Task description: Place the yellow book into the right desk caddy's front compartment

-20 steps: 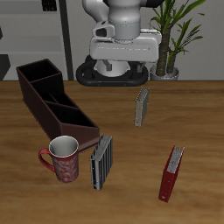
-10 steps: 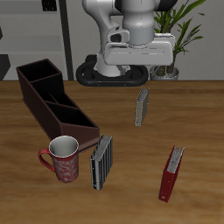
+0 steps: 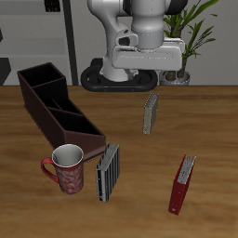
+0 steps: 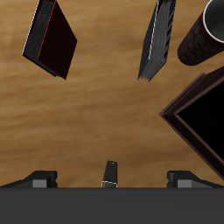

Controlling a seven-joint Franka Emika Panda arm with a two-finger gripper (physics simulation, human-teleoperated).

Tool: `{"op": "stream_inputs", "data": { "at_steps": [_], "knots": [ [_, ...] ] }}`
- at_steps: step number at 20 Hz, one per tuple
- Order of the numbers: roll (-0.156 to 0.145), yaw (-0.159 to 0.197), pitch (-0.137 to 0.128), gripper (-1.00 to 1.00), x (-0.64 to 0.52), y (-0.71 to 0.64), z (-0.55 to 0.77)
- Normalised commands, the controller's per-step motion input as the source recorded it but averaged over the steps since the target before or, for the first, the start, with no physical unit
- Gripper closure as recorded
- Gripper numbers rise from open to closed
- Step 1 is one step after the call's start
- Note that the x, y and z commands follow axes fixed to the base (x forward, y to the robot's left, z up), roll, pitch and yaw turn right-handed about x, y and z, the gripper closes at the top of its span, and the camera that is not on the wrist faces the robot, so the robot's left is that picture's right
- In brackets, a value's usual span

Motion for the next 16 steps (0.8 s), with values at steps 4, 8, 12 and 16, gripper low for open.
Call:
{"op": "stream_inputs", "data": {
  "at_steps": [4, 8, 12, 16],
  "knots": [
    [-0.019, -0.008, -0.044, -1.0, -0.31, 0.08, -0.11],
    [0.013, -0.006, -0.039, -1.0, -0.26, 0.04, -0.05],
    [-0.009, 0.0, -0.019, -1.0, -0.08, -0.02, -0.06],
    [-0.037, -0.019, -0.001, -1.0, -0.02, -0.03, -0.15]
  ]
}}
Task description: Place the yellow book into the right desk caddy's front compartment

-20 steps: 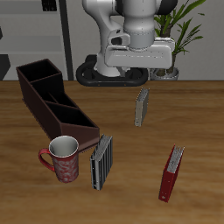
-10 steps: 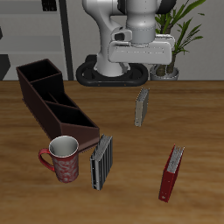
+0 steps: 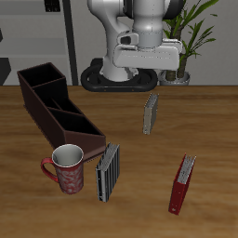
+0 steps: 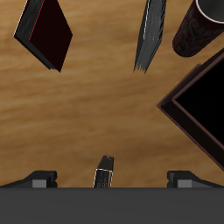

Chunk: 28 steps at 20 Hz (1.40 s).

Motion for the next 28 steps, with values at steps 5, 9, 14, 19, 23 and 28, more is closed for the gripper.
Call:
{"op": "stream_inputs", "data": {
  "at_steps": [5, 9, 14, 19, 23, 28],
  "knots": [
    [-0.002, -0.015, 0.011, -1.0, -0.12, -0.05, -0.29],
    [-0.043, -0.001, -0.028, -1.0, -0.15, 0.04, -0.19],
    [-0.005, -0.004, -0.032, -1.0, -0.11, 0.08, -0.13],
    [0.003, -0.03, 0.002, -1.0, -0.12, -0.02, -0.16],
    [-0.006, -0.022, 0.004, -1.0, -0.05, 0.01, -0.15],
    [-0.051, -0.013, 0.027, -1.0, -0.09, 0.03, -0.27]
  ]
}}
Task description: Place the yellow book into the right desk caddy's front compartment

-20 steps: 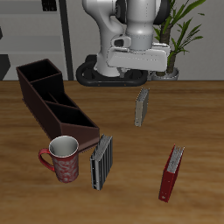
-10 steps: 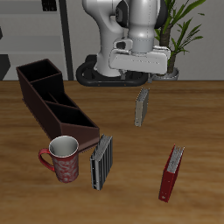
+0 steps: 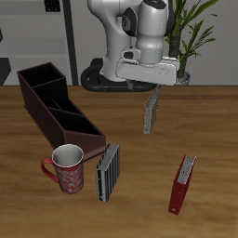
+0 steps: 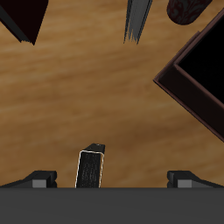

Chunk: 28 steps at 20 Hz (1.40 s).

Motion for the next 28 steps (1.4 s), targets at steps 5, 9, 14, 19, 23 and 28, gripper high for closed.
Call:
{"op": "stream_inputs", "data": {
  "at_steps": [5, 9, 14, 19, 23, 28],
  "knots": [
    [0.004, -0.059, 0.054, -1.0, -0.05, 0.1, -0.12],
    [0.011, -0.016, 0.036, -1.0, 0.03, 0.11, -0.16],
    [0.004, -0.02, 0.043, -1.0, 0.11, 0.07, -0.18],
    [0.007, 0.006, 0.01, -1.0, 0.03, 0.04, -0.15],
    [-0.012, 0.008, 0.041, -1.0, 0.06, -0.04, -0.3],
    [0.005, 0.002, 0.025, -1.0, -0.01, 0.0, -0.22]
  ]
}}
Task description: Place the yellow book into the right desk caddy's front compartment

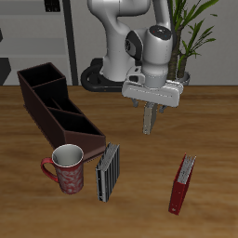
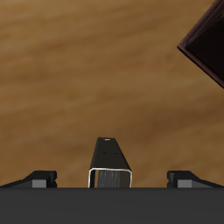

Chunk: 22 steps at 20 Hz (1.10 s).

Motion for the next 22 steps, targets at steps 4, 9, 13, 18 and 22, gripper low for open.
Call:
{"op": "stream_inputs", "data": {
  "at_steps": [4, 9, 13, 18, 22],
  "knots": [
    [0.0, -0.007, 0.025, -1.0, 0.0, -0.02, -0.17],
    [0.061, -0.016, 0.044, 1.0, -0.05, 0.06, -0.23],
    [-0.001, -0.033, 0.022, 1.0, 0.0, -0.05, 0.0],
    [-0.001, -0.017, -0.025, 1.0, -0.02, -0.07, 0.16],
    [0.015, 0.017, -0.038, 1.0, 0.03, -0.08, 0.25]
  ]
}}
